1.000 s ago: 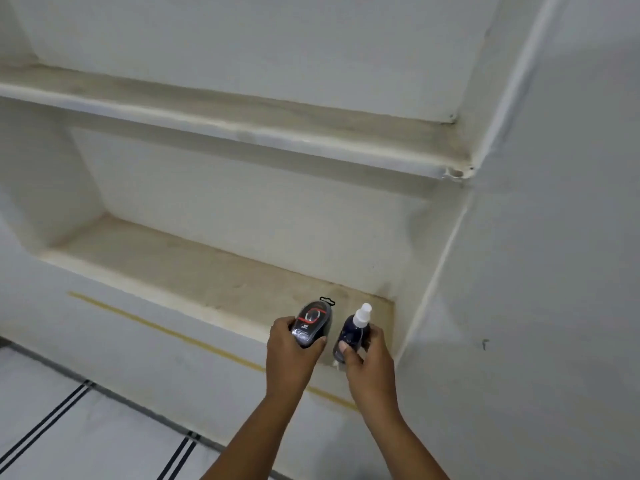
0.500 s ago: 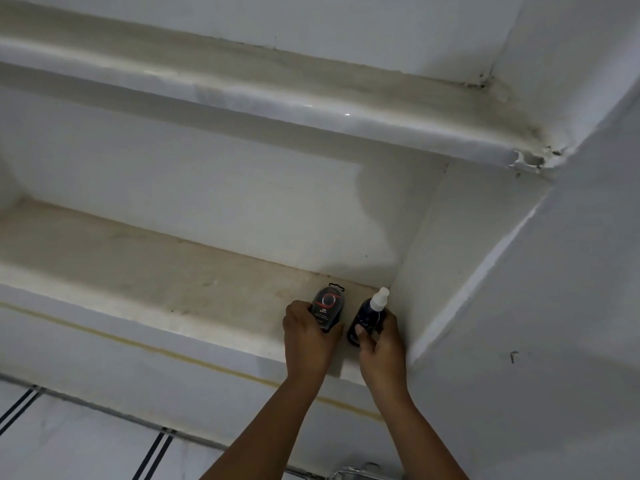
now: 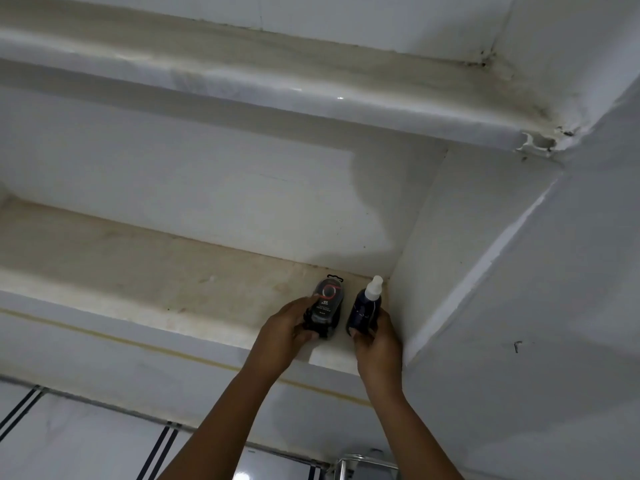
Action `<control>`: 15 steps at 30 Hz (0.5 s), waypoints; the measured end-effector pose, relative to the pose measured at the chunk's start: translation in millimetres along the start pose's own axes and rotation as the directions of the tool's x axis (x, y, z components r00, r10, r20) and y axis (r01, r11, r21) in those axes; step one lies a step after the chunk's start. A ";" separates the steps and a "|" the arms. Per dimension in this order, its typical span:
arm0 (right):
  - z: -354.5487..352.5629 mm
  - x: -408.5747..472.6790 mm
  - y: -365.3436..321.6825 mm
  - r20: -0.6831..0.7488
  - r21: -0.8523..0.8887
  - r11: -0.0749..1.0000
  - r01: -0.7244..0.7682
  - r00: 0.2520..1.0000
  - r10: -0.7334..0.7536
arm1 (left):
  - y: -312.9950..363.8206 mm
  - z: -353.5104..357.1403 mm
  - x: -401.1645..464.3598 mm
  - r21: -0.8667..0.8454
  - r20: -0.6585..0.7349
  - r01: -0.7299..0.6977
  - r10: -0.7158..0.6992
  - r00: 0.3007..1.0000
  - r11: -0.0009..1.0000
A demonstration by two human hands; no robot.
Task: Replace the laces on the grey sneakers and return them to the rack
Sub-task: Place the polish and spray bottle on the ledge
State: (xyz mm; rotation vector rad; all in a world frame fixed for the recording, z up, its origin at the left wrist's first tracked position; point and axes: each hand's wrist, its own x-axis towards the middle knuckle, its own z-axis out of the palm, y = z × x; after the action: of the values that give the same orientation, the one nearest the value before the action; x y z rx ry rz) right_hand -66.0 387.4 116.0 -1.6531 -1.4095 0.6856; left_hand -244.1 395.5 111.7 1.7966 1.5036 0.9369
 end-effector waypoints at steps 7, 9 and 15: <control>3.8 -2.0 3.3 -0.039 -0.085 0.995 0.057 0.997 -0.060 | 1.6 7.6 5.6 0.059 -0.069 -0.042 0.046 0.997 0.997; 4.8 -3.1 3.9 -0.057 -0.093 0.993 0.074 0.995 -0.079 | 2.8 8.9 6.6 0.069 -0.088 -0.046 0.052 0.995 0.997; 7.2 -1.4 5.3 -0.081 -0.144 0.985 0.100 0.990 -0.112 | 4.5 9.7 7.0 0.092 -0.101 -0.045 0.054 0.993 0.995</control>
State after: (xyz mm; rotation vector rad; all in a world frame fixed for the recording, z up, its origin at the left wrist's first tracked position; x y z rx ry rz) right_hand -69.6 387.7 107.6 -1.6807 -1.4979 0.4564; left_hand -232.9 401.6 110.8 1.8821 1.5945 1.0148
